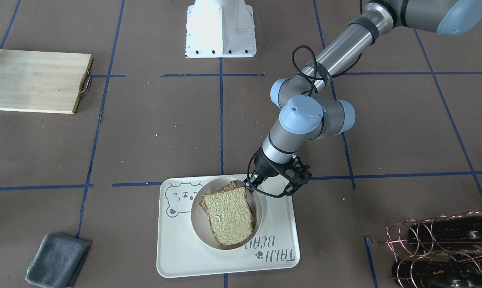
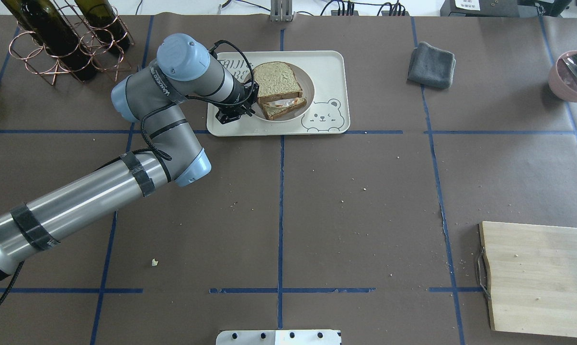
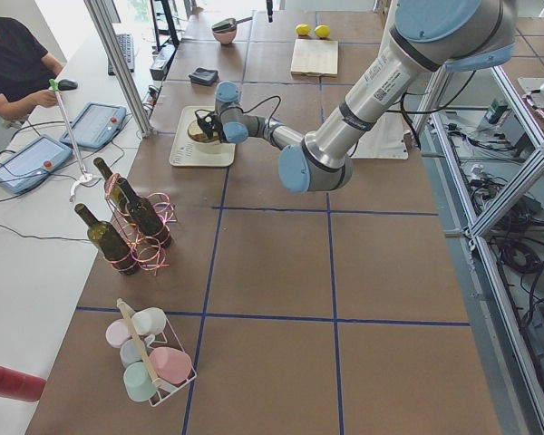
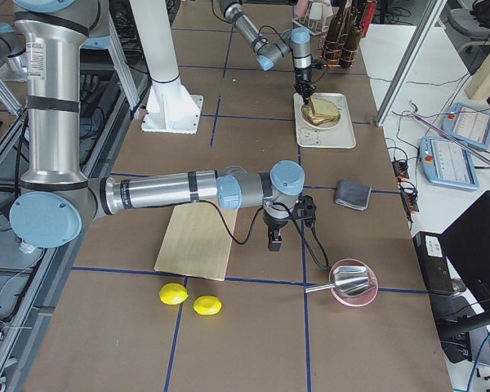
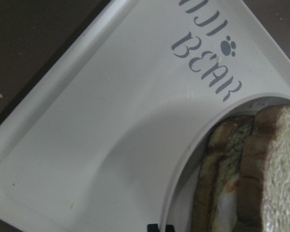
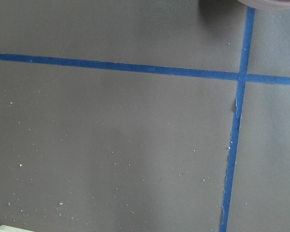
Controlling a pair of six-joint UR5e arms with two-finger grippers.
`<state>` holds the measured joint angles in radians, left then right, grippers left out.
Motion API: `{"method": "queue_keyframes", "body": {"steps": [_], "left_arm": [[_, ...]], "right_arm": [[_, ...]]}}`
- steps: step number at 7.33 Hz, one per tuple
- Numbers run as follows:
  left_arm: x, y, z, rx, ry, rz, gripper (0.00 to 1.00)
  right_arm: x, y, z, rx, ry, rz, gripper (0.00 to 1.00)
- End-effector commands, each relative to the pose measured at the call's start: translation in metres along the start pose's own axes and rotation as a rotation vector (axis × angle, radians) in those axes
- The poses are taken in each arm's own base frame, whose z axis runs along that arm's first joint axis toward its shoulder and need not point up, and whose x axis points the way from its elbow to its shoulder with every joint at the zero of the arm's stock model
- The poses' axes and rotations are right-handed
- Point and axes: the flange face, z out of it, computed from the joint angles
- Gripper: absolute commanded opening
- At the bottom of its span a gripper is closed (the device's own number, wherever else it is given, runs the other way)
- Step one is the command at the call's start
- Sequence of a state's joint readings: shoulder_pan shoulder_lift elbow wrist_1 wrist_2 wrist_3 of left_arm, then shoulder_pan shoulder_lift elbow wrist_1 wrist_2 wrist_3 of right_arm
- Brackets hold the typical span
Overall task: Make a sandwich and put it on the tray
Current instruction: 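Carry the plate with the left gripper onto the white tray, then release the plate on the tray and lift the left gripper away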
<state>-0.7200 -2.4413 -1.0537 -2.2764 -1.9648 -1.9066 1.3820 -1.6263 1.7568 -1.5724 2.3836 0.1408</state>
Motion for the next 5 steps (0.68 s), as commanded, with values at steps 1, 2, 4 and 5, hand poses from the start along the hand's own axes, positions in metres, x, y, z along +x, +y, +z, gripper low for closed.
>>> {"method": "queue_keyframes", "body": {"steps": [1,2,4,5], "left_arm": [[0.003,-0.005,0.005,0.033,0.027,-0.049,0.0],[0.006,-0.005,0.005,0.035,0.035,-0.076,0.1],[0.003,-0.011,0.003,0.069,0.106,-0.052,0.42],[-0.007,-0.017,0.002,0.075,0.102,-0.023,0.99]], "right_arm": [[0.0,0.0,0.0,0.0,0.0,-0.003,1.0],[-0.001,0.0,0.0,0.001,0.0,-0.002,1.0],[-0.002,-0.001,-0.001,0.003,-0.001,-0.003,1.0],[-0.001,-0.001,-0.001,0.003,0.001,-0.003,1.0]]}}
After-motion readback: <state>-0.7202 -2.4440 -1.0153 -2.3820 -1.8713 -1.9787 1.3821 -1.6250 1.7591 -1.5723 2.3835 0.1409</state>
